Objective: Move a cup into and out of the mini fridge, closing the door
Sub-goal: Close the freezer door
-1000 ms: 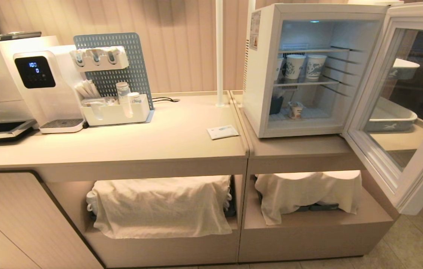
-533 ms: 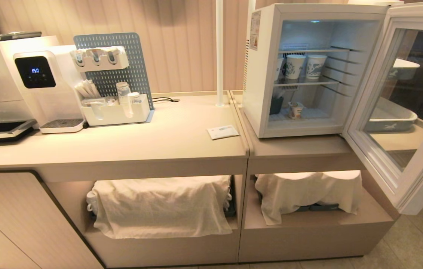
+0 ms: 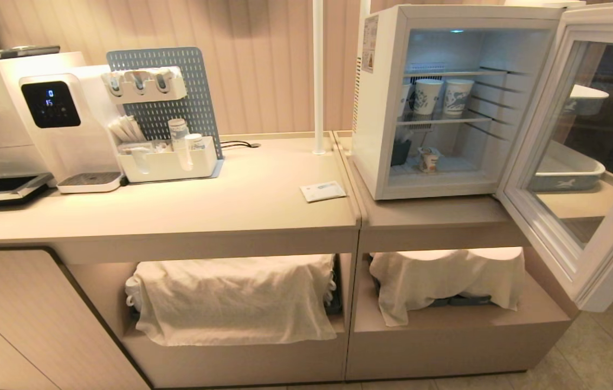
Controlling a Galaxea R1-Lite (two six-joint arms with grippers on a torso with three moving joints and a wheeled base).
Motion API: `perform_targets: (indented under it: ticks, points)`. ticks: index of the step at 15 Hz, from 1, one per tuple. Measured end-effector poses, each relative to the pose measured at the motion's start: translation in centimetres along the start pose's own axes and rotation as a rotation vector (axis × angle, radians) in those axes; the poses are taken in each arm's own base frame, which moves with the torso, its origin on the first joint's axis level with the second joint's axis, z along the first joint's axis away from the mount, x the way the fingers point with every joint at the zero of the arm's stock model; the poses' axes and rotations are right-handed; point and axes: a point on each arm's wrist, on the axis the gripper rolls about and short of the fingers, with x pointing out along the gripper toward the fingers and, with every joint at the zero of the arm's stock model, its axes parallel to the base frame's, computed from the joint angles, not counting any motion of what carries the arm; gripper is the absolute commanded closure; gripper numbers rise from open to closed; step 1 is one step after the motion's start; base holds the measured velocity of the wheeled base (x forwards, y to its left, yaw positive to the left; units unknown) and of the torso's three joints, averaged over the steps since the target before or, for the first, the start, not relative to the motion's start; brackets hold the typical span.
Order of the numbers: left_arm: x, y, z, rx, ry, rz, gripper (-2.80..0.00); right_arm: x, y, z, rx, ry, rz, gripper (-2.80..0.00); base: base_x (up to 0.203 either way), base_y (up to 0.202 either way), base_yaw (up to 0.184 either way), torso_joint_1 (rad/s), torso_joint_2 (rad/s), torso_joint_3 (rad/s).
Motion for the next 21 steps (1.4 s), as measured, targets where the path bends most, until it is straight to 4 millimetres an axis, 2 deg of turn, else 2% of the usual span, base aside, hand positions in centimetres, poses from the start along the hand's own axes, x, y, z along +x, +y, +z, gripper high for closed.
perform_targets:
  ticks: [4,9,16,21]
  points:
    - [0.0,0.0,0.0,0.0,0.0,0.0,0.0,2.5,-0.4,4.3,0.04,0.075,-0.177,0.0,0.0,0.0,0.0,0.0,0.0,0.0]
    - [0.0,0.0,0.0,0.0,0.0,0.0,0.0,5.2,-0.9,5.7,0.073,0.142,-0.273,0.0,0.0,0.0,0.0,0.0,0.0,0.0]
    - [0.0,0.0,0.0,0.0,0.0,0.0,0.0,7.8,-2.2,7.8,0.046,0.133,-0.361,0.0,0.0,0.0,0.0,0.0,0.0,0.0]
    - [0.0,0.0,0.0,0.0,0.0,0.0,0.0,11.1,-2.6,11.0,0.106,0.013,-0.353,0.0,0.0,0.0,0.0,0.0,0.0,0.0]
